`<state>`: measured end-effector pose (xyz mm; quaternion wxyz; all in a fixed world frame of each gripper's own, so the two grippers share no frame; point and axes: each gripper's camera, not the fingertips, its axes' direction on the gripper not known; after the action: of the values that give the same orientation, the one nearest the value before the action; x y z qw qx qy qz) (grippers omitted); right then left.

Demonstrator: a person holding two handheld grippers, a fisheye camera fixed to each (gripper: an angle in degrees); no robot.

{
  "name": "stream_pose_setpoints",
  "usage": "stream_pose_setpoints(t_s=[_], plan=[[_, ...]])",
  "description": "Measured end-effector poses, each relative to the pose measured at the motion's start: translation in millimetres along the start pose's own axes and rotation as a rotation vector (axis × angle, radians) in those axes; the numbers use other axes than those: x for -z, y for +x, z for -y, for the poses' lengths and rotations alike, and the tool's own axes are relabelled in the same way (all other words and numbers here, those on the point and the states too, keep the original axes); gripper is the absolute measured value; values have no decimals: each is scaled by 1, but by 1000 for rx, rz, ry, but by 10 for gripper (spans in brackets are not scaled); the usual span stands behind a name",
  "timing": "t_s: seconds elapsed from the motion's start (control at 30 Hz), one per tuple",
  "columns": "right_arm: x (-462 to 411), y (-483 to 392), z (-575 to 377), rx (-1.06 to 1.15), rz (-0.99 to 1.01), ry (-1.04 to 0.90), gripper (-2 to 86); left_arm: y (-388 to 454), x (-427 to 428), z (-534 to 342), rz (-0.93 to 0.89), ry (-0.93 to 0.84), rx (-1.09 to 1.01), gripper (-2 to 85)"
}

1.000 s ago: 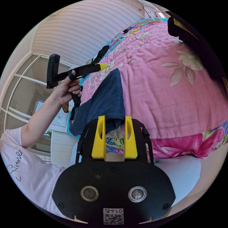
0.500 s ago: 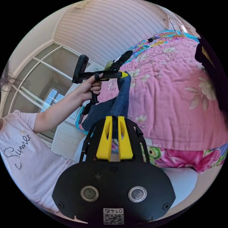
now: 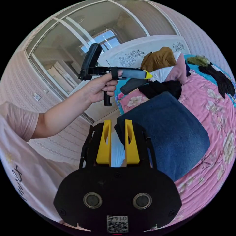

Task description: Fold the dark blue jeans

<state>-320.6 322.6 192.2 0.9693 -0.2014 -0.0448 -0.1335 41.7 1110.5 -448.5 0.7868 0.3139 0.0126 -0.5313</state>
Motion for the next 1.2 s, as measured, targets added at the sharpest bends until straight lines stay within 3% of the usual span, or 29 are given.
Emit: stream_pose_setpoints(t_s=[0.1,0.27,0.33,0.4,0.47,0.53,0.67,0.8,0.93,1.13,1.2], plan=[[-17,4,-6,-49,26,-5,65,-23,3,-36,9,-58,14,52],[9,26,-45,-232,-155,48,24,-24,4,-76,-82,-61,14,63],[14,33,-53,-296,-206,57,10,-21,-4,-81,-30,-77,-9,68],[11,39,-58,-338,-281,34,4,-33,-20,-79,64,-111,20,76],[-13,53,-61,-407,-368,-75,0,-47,-32,-76,21,-140,54,77],[-37,67,-63,-438,-360,-166,-2,-58,-42,-73,-28,-185,70,73],[-40,76,-51,-498,-328,-165,-3,-78,-27,-66,-75,-190,93,68],[-23,52,-37,-373,-335,-72,-3,-84,2,-56,-94,-80,87,73],[-58,68,-49,-425,-310,-333,-3,-87,-23,-48,-105,-196,59,87],[-43,72,-53,-452,-286,-261,-3,-100,-18,-43,-178,-176,53,22],[-31,71,-48,-429,-309,-229,-3,-84,-1,-25,-141,-144,-62,5]])
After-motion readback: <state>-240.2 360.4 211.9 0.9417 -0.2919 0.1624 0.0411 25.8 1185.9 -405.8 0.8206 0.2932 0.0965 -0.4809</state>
